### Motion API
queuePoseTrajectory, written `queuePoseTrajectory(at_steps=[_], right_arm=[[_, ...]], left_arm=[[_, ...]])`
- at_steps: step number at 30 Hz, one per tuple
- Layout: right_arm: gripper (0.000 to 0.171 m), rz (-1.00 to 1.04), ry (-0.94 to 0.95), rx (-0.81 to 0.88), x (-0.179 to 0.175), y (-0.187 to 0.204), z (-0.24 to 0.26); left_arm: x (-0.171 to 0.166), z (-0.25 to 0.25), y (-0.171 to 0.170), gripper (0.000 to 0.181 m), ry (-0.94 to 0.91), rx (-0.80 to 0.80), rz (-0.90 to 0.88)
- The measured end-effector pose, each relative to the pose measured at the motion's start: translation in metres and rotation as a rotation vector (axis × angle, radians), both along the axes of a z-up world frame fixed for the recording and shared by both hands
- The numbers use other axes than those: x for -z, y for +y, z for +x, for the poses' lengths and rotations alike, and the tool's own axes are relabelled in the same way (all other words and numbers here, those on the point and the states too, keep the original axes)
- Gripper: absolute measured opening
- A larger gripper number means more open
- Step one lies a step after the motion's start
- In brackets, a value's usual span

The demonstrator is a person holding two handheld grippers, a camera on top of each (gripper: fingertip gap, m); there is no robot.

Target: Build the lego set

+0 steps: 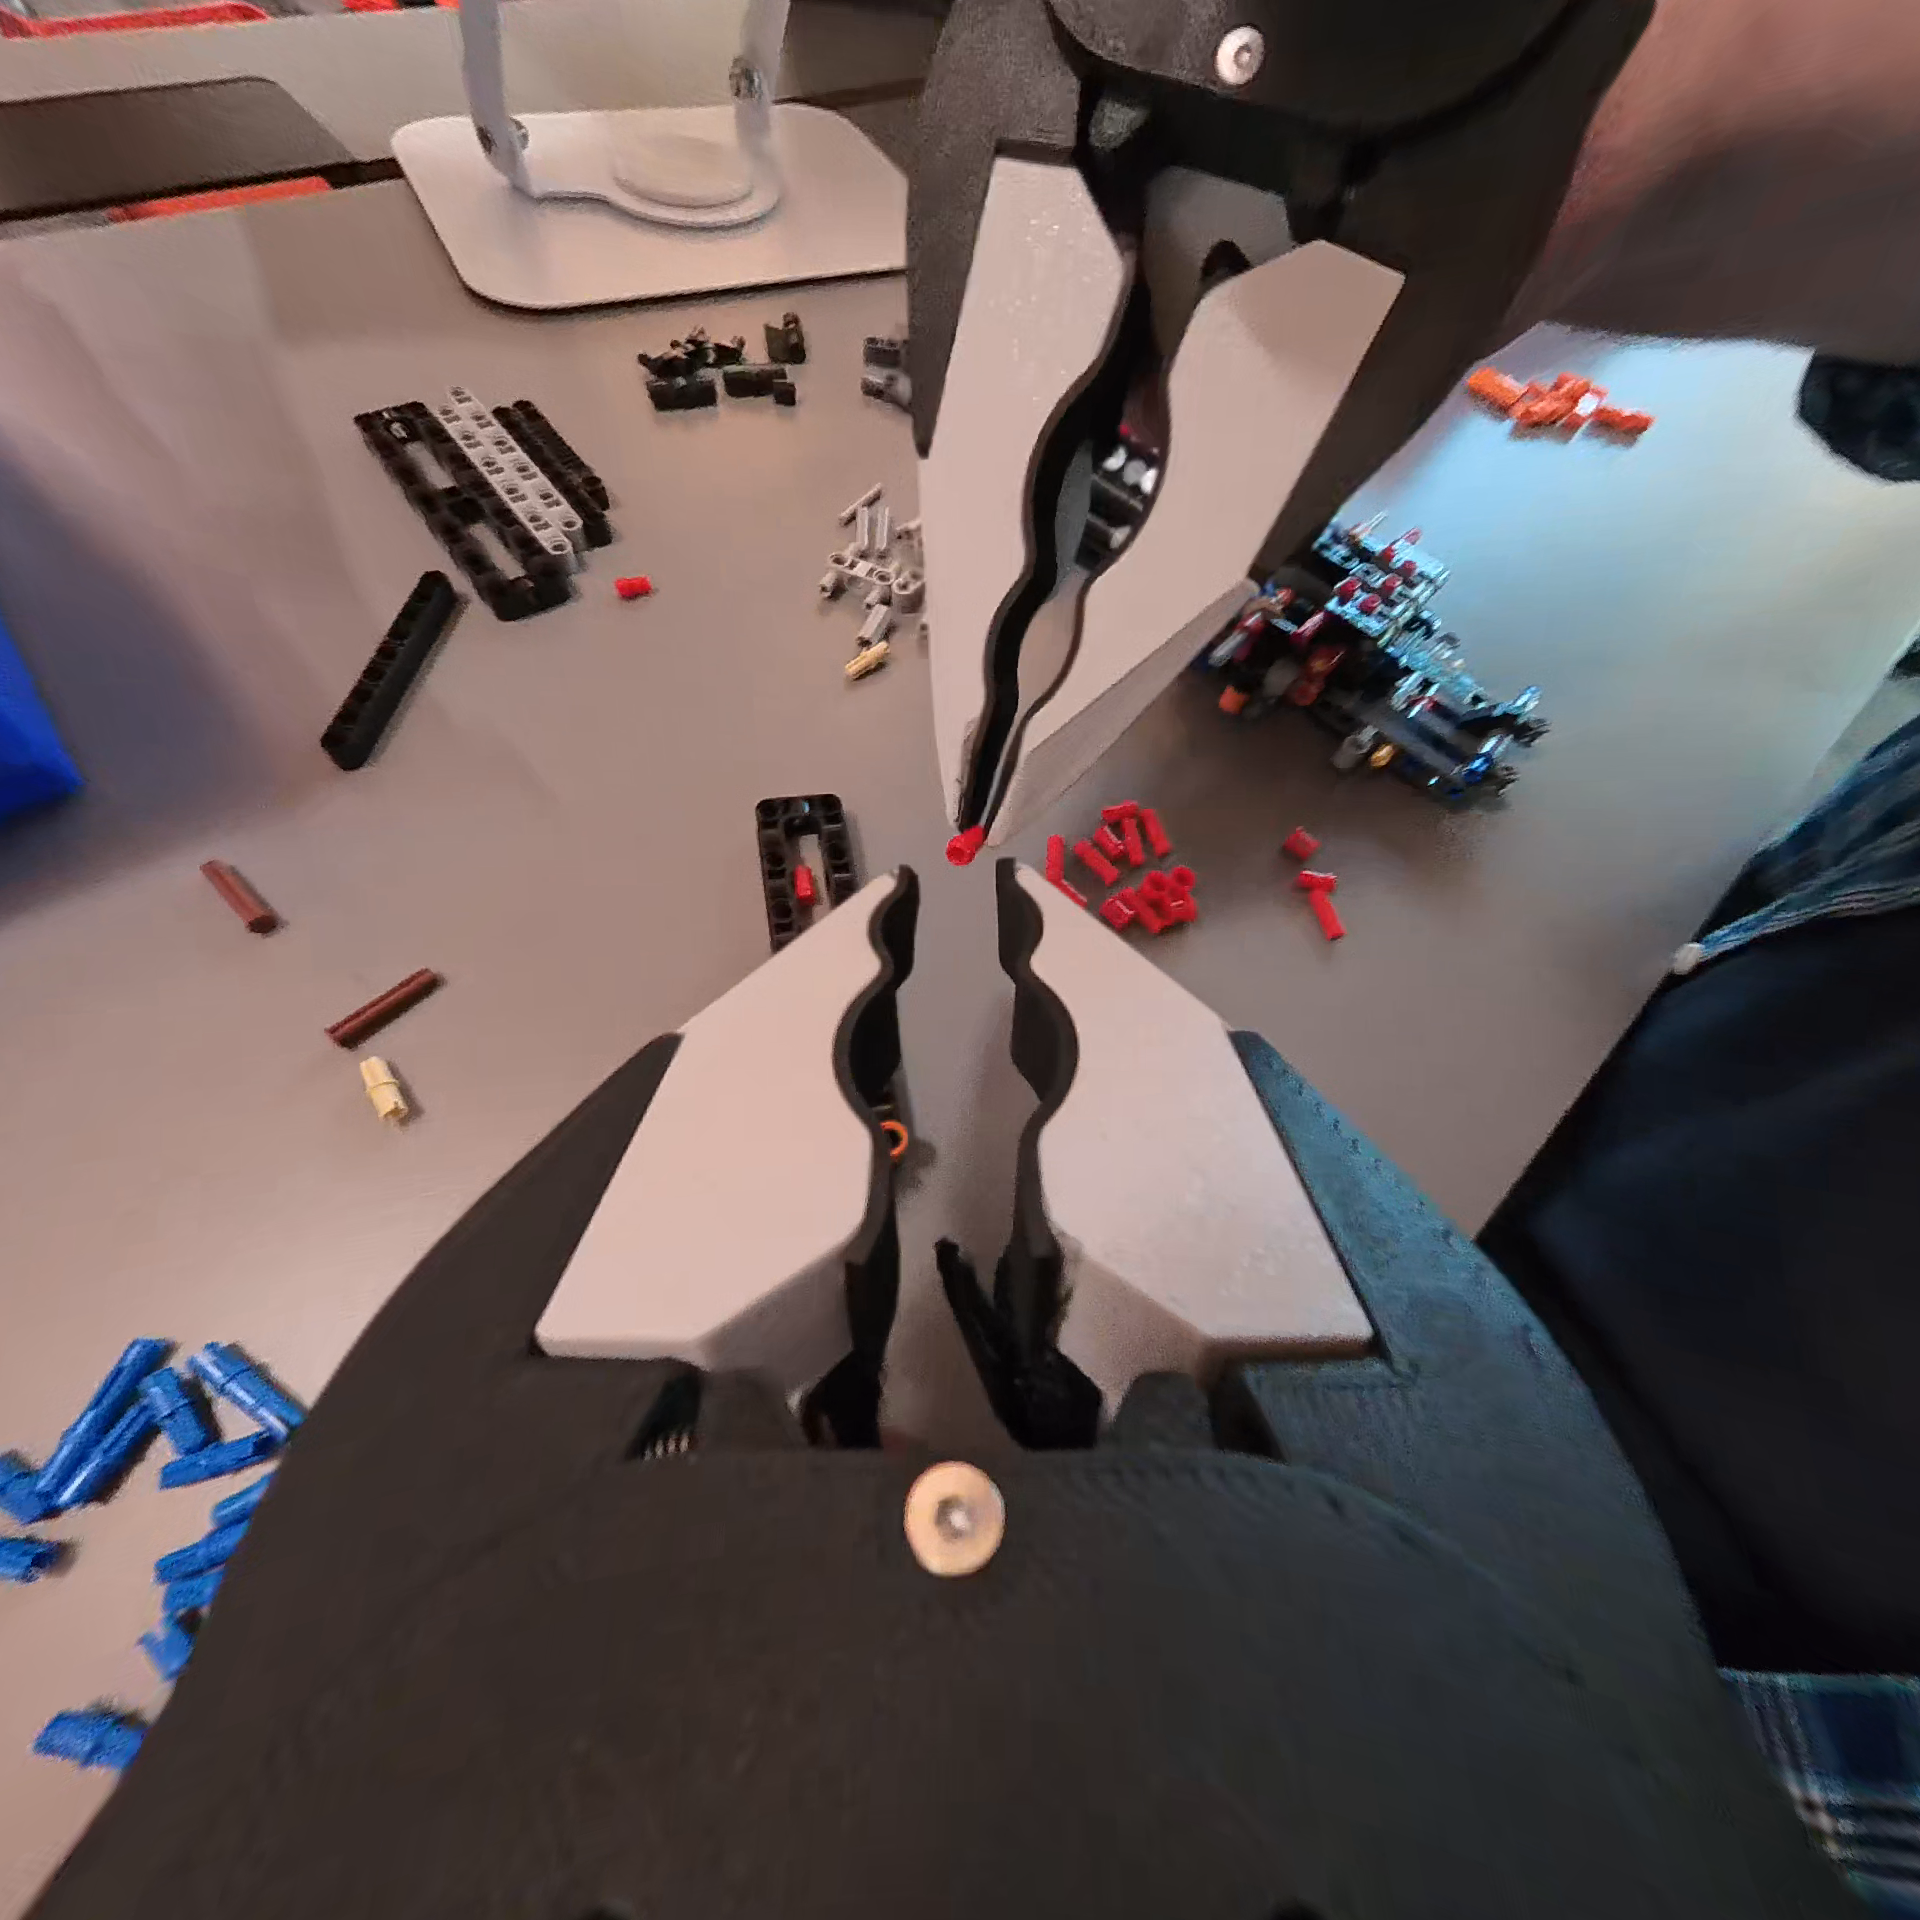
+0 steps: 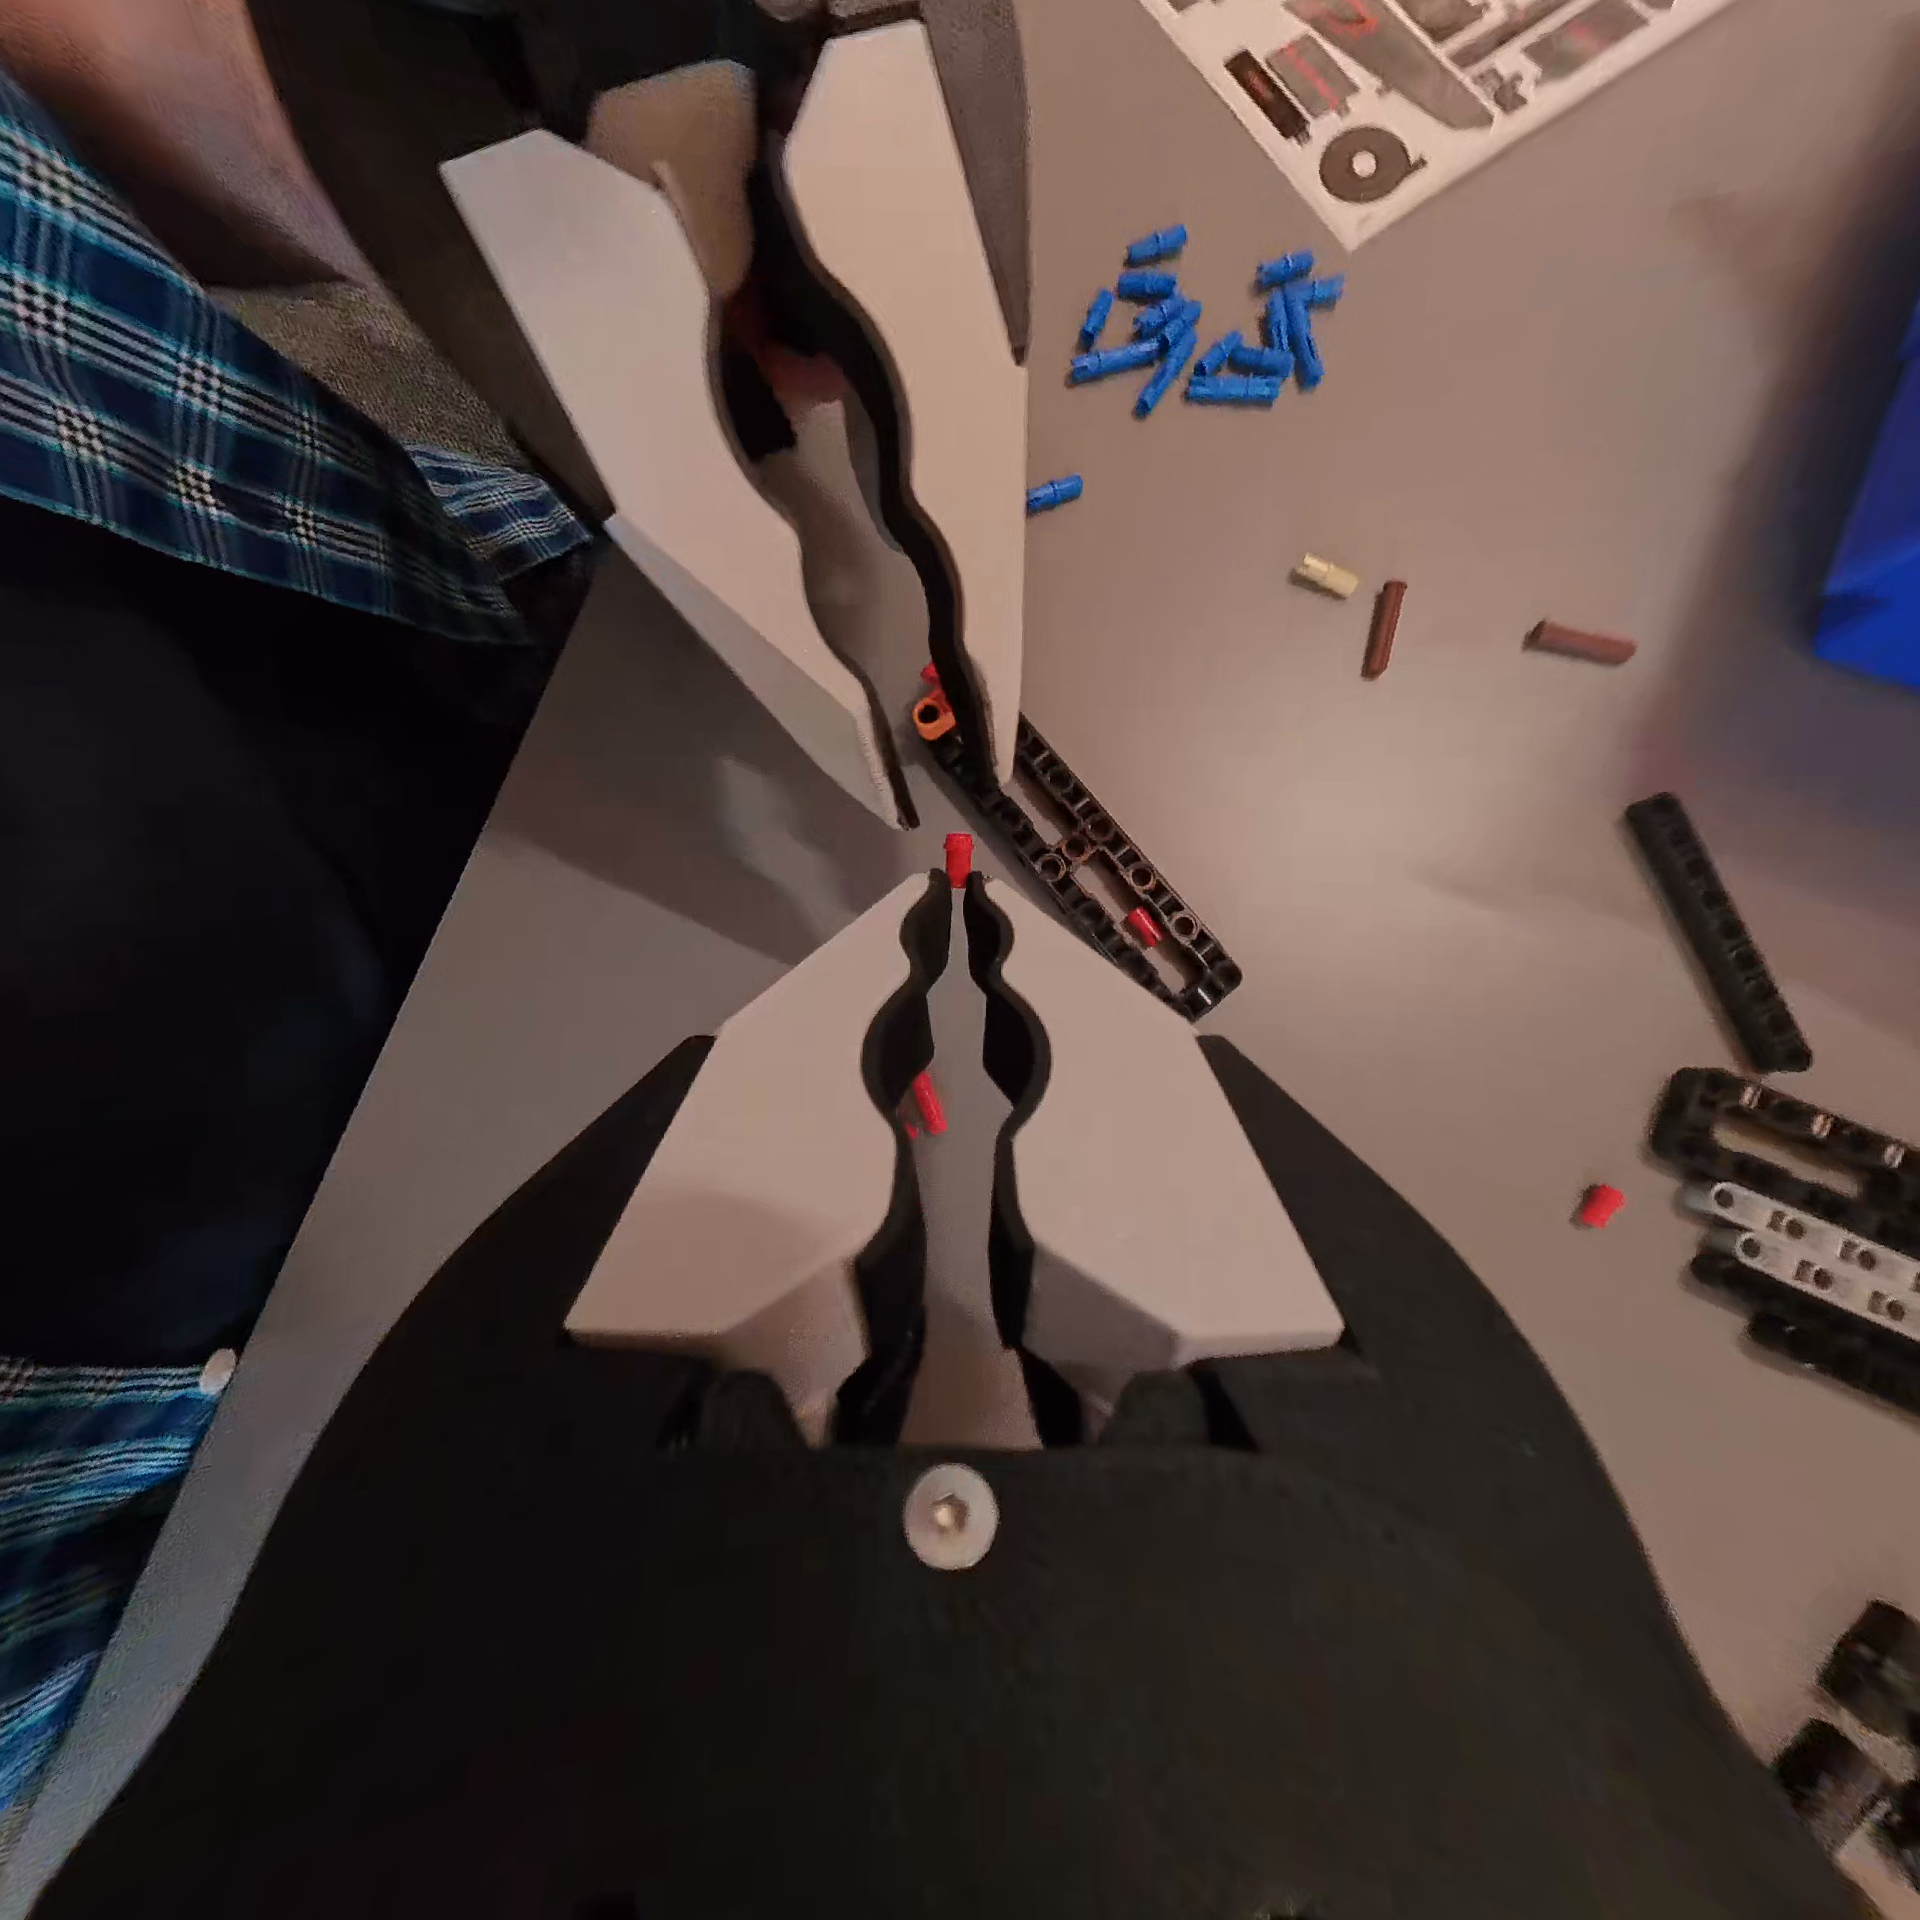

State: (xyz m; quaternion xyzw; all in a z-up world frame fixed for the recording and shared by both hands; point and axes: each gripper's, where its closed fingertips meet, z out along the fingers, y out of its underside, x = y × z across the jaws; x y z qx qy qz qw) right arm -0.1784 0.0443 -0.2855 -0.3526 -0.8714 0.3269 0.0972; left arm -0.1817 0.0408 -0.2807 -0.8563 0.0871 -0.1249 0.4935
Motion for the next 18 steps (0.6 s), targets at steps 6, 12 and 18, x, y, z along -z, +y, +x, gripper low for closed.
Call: queuePoseTrajectory(at_steps=[6, 12, 18], right_arm=[[0.0, 0.026, 0.06, -0.036, -0.008, -0.005, 0.002], [0.0, 0.035, 0.082, -0.059, -0.013, -0.006, 0.005], [0.0, 0.032, 0.093, -0.07, -0.014, -0.007, 0.006]], left_arm=[[-0.008, 0.005, -0.002, 0.015, -0.108, 0.033, 0.019], [-0.015, 0.011, -0.002, 0.004, -0.167, 0.062, 0.049], [-0.015, 0.011, -0.002, 0.007, -0.183, 0.061, 0.047]])
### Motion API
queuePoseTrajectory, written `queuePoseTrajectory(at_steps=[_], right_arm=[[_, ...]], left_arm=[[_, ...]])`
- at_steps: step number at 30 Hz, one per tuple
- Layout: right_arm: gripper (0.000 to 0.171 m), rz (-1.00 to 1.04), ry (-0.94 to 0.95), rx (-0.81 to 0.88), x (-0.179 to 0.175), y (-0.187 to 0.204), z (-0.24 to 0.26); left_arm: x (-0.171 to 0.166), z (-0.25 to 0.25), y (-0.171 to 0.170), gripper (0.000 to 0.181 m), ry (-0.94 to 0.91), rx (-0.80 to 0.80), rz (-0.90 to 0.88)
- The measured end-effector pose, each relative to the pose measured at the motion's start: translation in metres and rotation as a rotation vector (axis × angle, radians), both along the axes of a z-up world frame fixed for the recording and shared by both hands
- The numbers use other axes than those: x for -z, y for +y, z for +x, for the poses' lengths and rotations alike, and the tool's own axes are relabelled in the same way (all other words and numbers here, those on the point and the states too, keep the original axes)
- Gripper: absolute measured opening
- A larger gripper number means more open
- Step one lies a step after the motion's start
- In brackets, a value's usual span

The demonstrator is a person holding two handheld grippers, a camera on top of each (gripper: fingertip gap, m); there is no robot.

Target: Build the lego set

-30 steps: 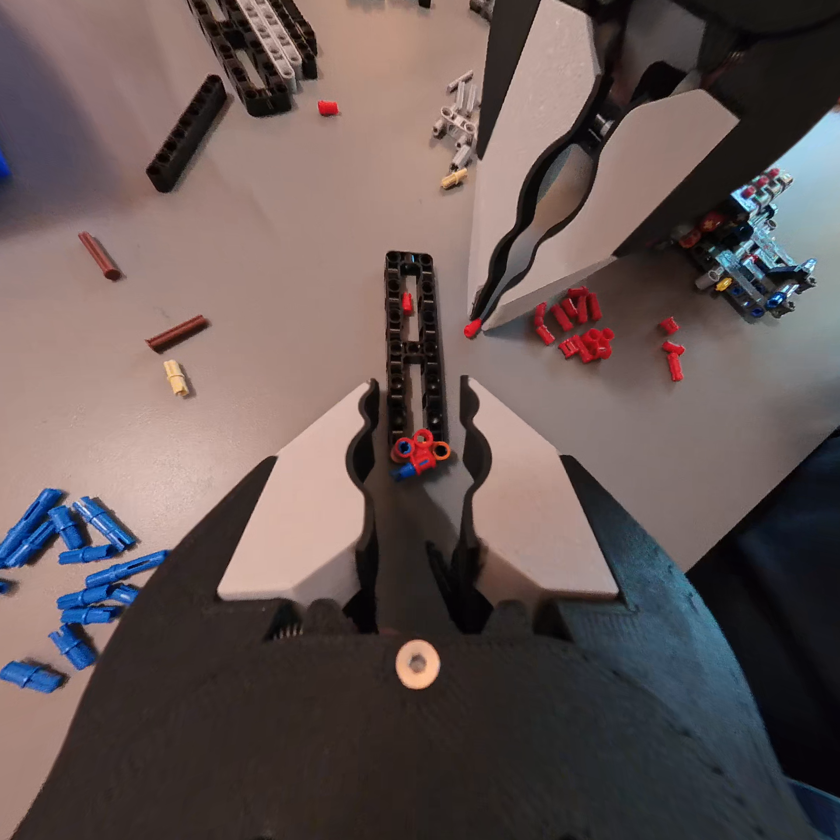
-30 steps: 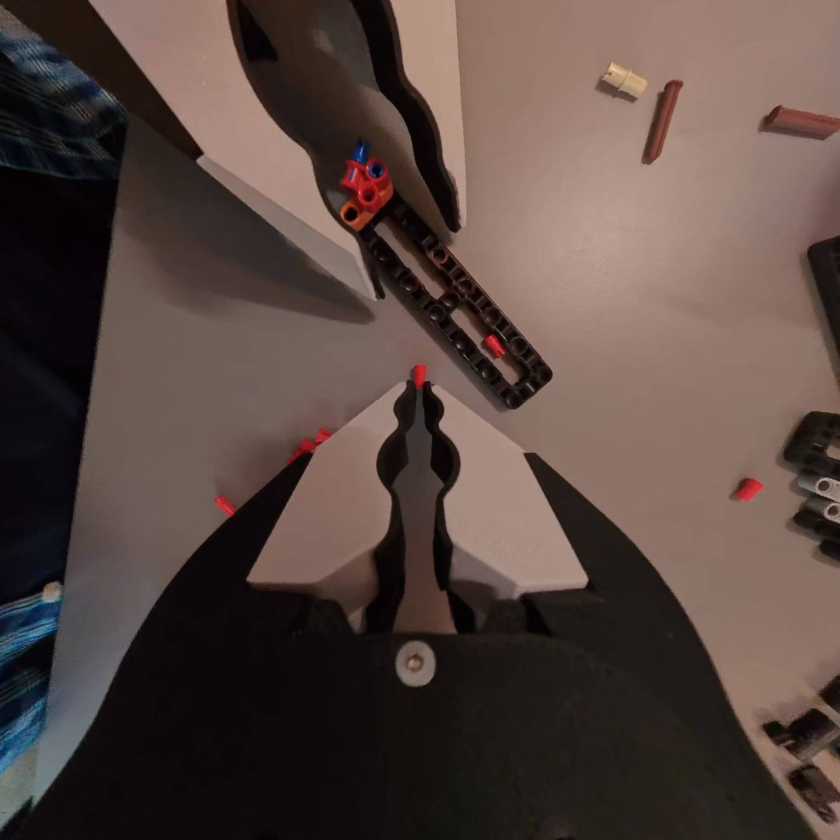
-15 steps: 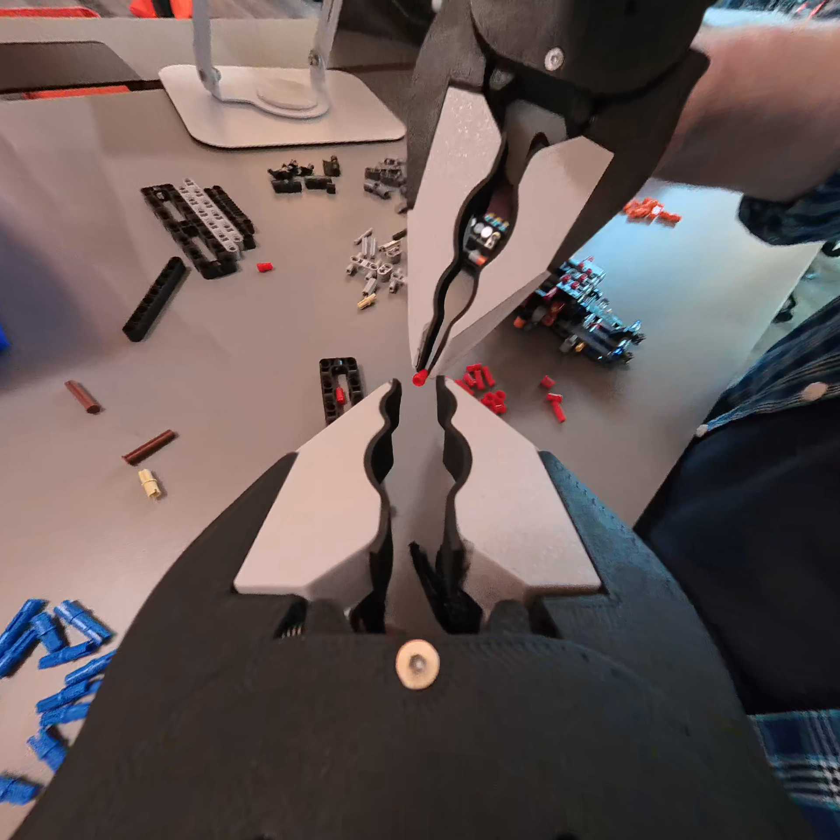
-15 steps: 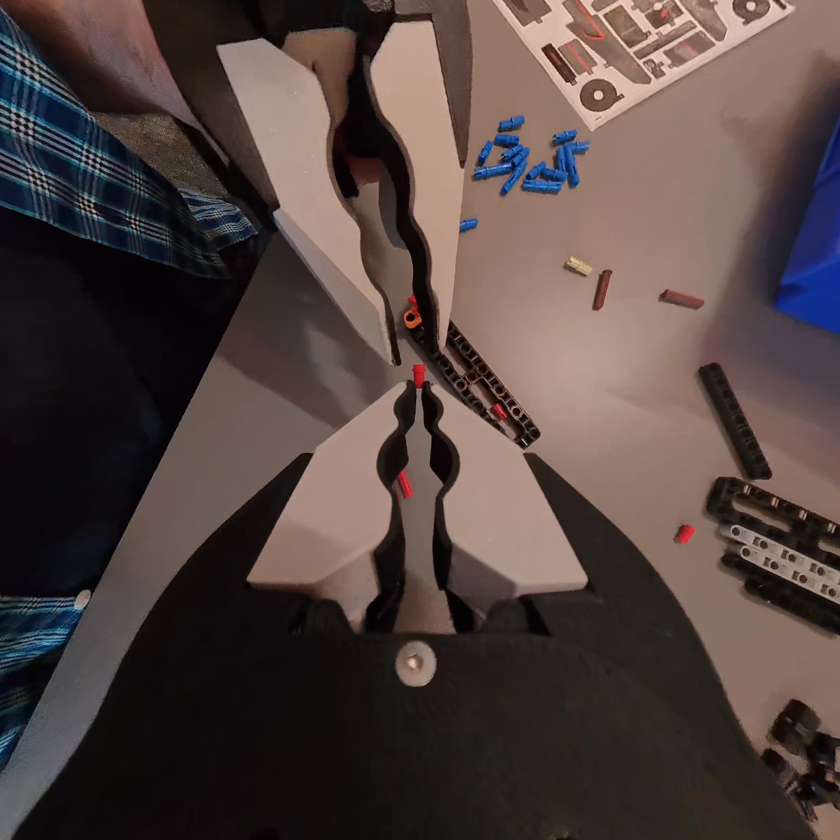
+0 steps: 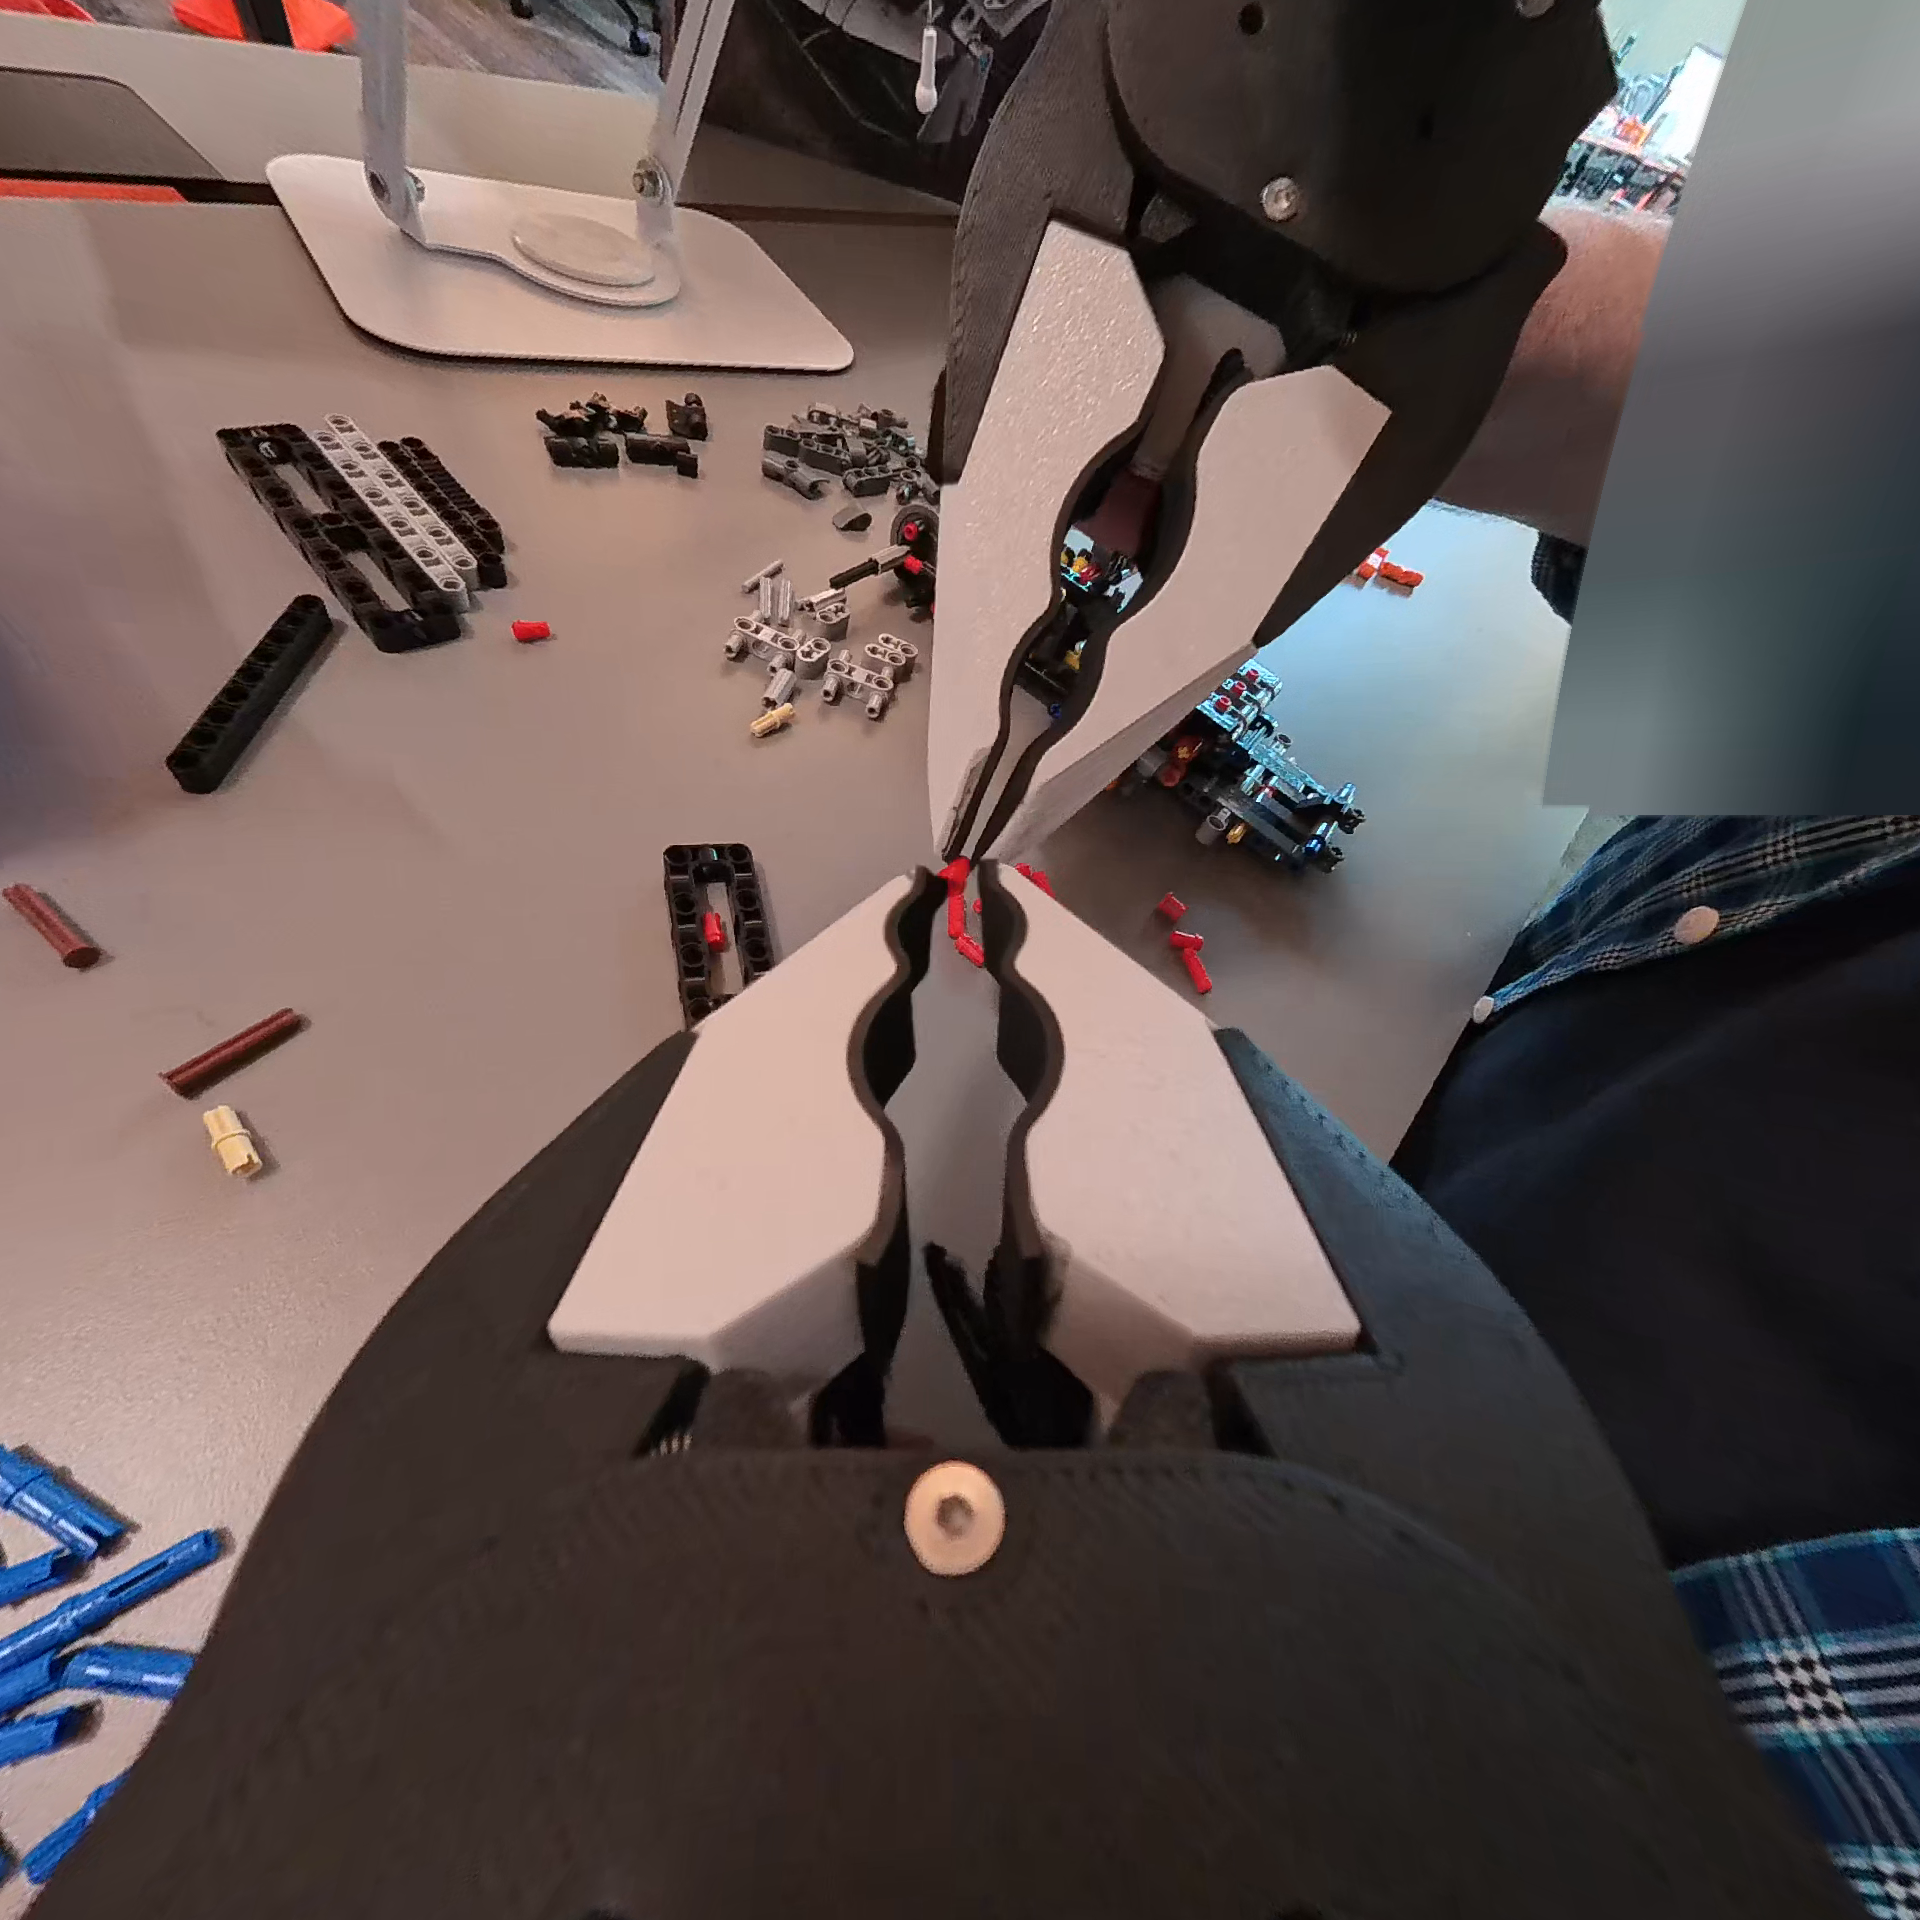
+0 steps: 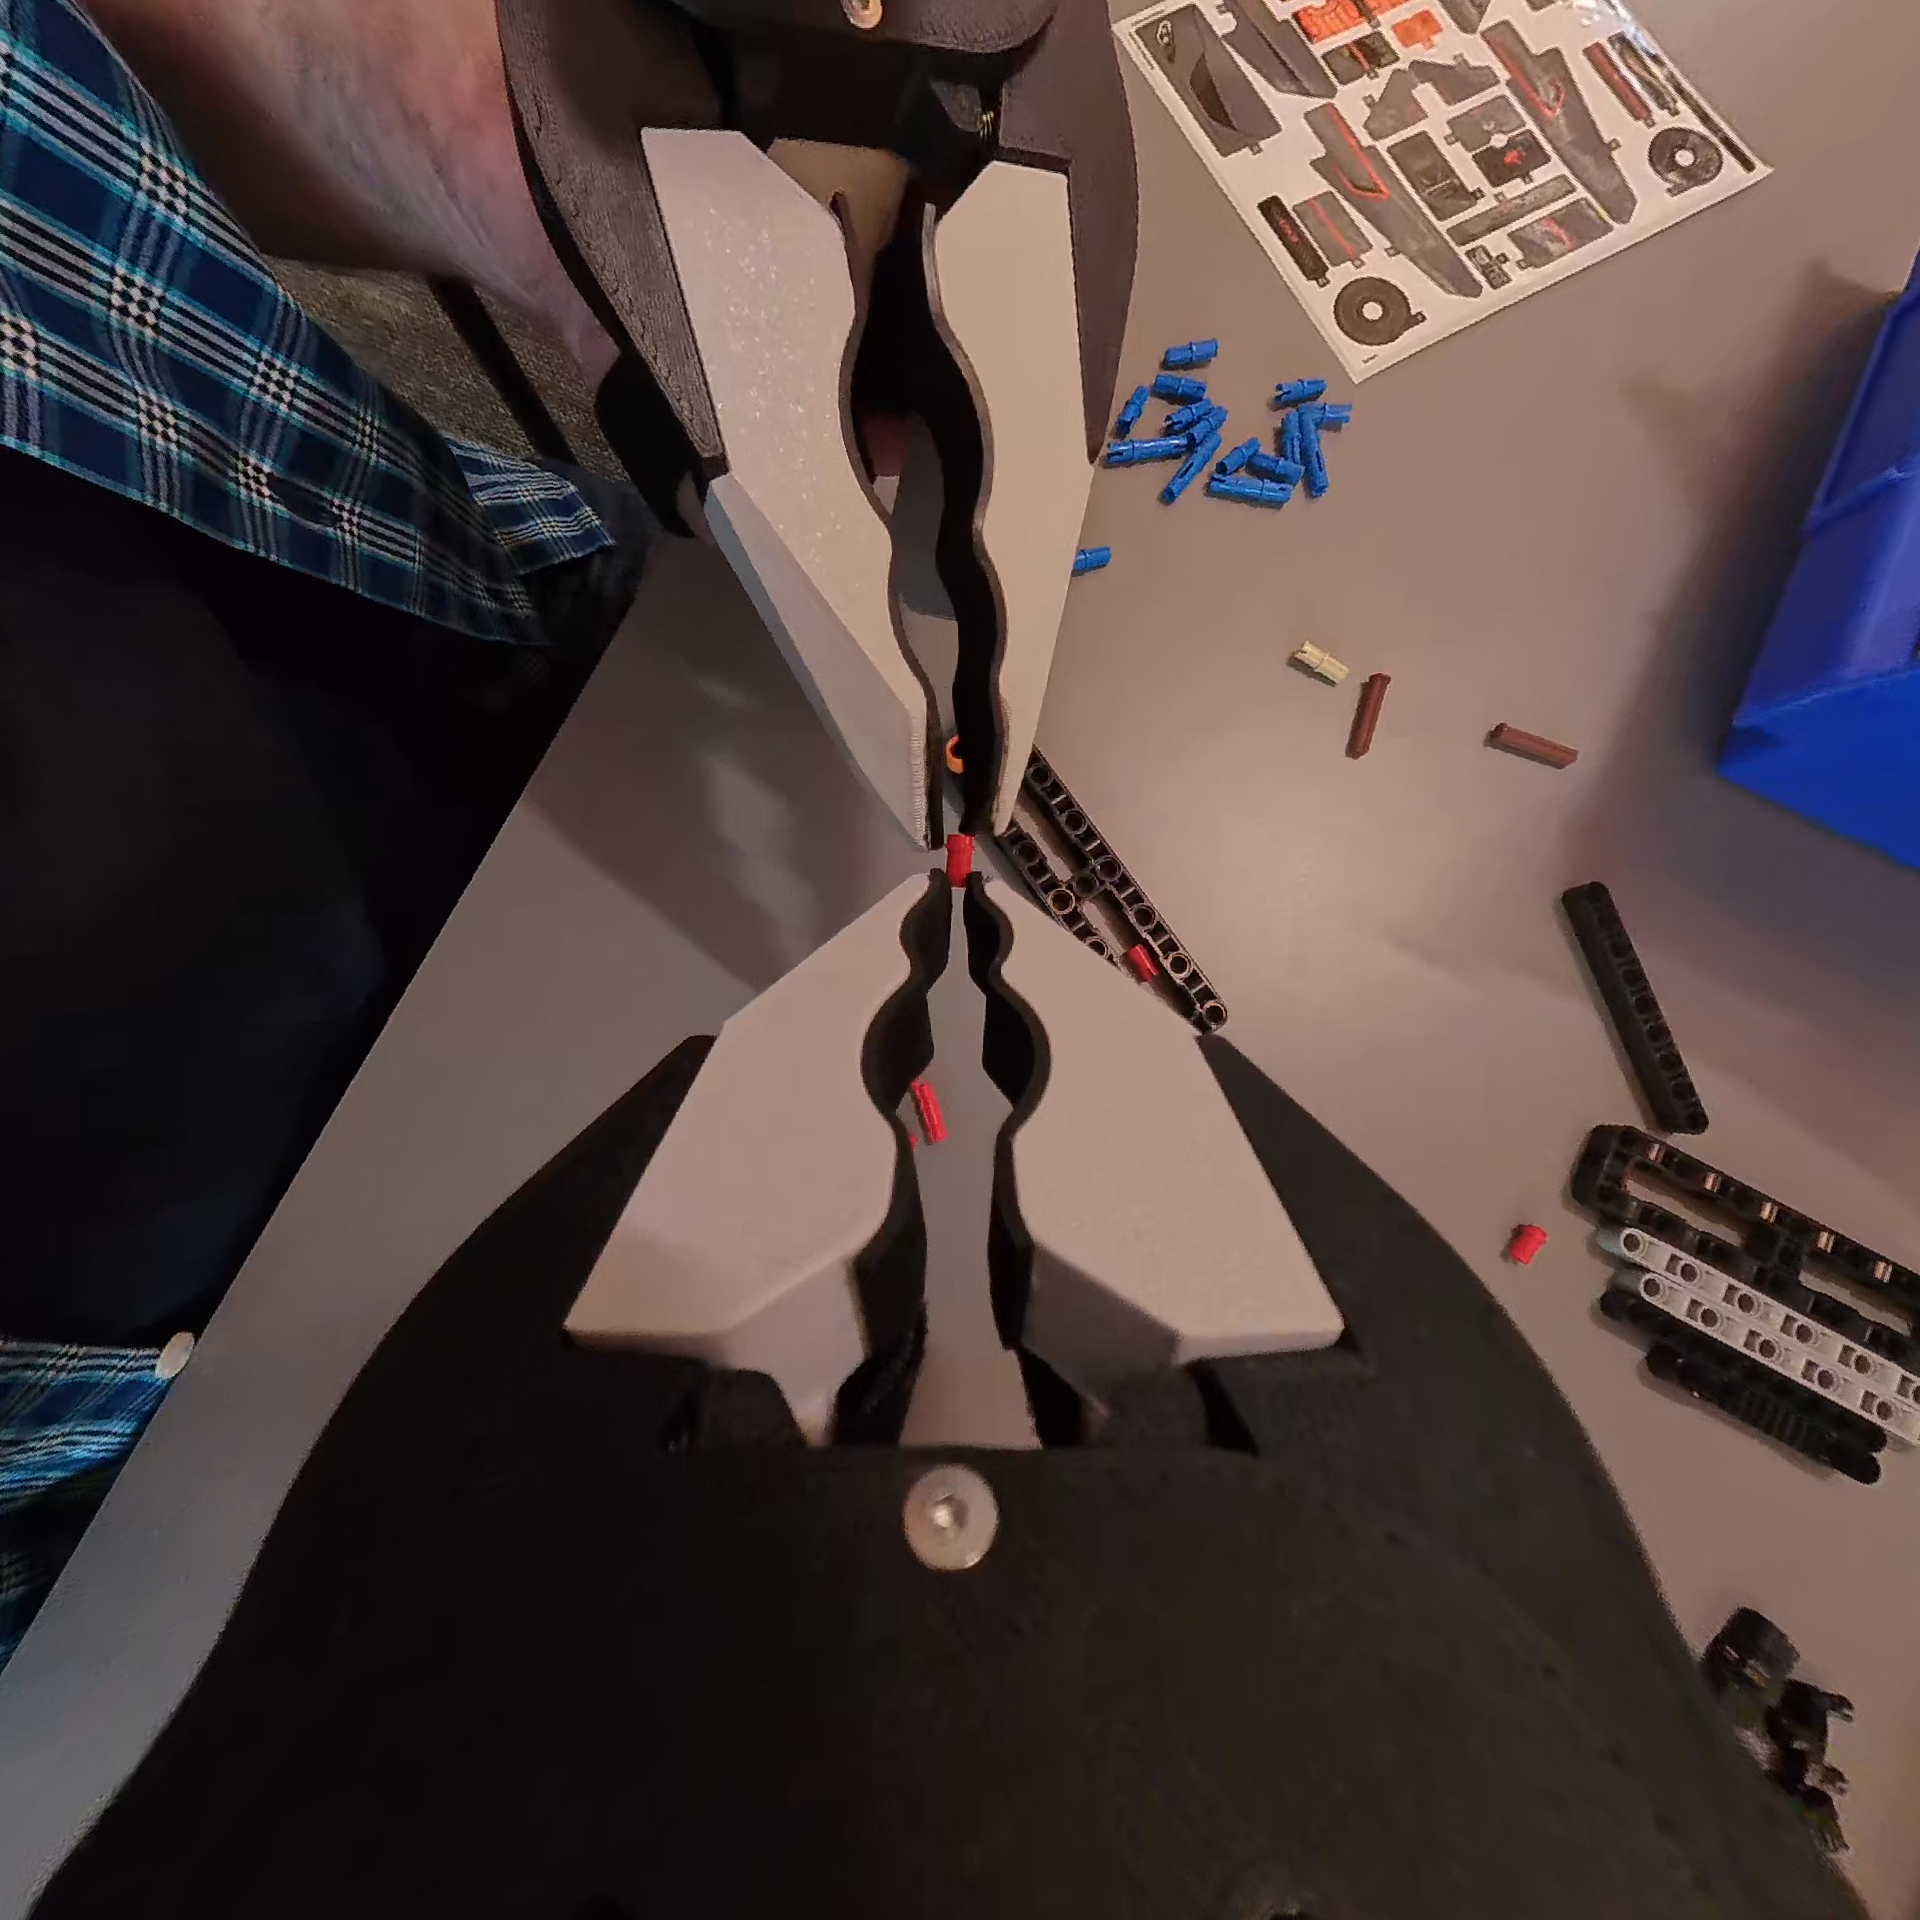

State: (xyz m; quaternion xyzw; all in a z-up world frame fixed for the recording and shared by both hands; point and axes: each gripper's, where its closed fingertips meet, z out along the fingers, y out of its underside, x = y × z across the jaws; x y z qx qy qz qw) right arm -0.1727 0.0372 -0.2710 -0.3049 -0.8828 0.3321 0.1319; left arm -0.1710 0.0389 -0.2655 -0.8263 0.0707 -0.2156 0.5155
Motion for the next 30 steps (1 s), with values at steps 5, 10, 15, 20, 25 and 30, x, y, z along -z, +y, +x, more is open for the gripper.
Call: queuePoseTrajectory(at_steps=[5, 10, 15, 20, 25, 30], right_arm=[[0.0, 0.002, 0.006, -0.011, -0.001, -0.001, 0.0], [0.0, -0.006, 0.011, -0.014, -0.003, -0.002, 0.001], [0.0, -0.007, 0.015, -0.016, -0.003, -0.003, 0.001], [0.0, -0.01, 0.018, -0.016, -0.004, -0.003, 0.002], [0.006, -0.04, 0.0, 0.014, -0.004, -0.002, -0.001], [0.022, 0.009, -0.039, 0.074, 0.007, 0.017, -0.009]], left_arm=[[0.001, -0.001, 0.0, 0.012, -0.009, 0.001, -0.002], [0.002, -0.001, 0.001, 0.016, -0.013, -0.004, -0.006], [0.001, 0.001, 0.0, 0.01, -0.024, 0.009, 0.003], [-0.001, 0.003, 0.0, 0.004, -0.029, 0.015, 0.009], [-0.001, 0.002, 0.0, 0.004, -0.018, 0.012, 0.007], [0.002, -0.012, -0.003, 0.004, 0.074, -0.015, -0.051]])
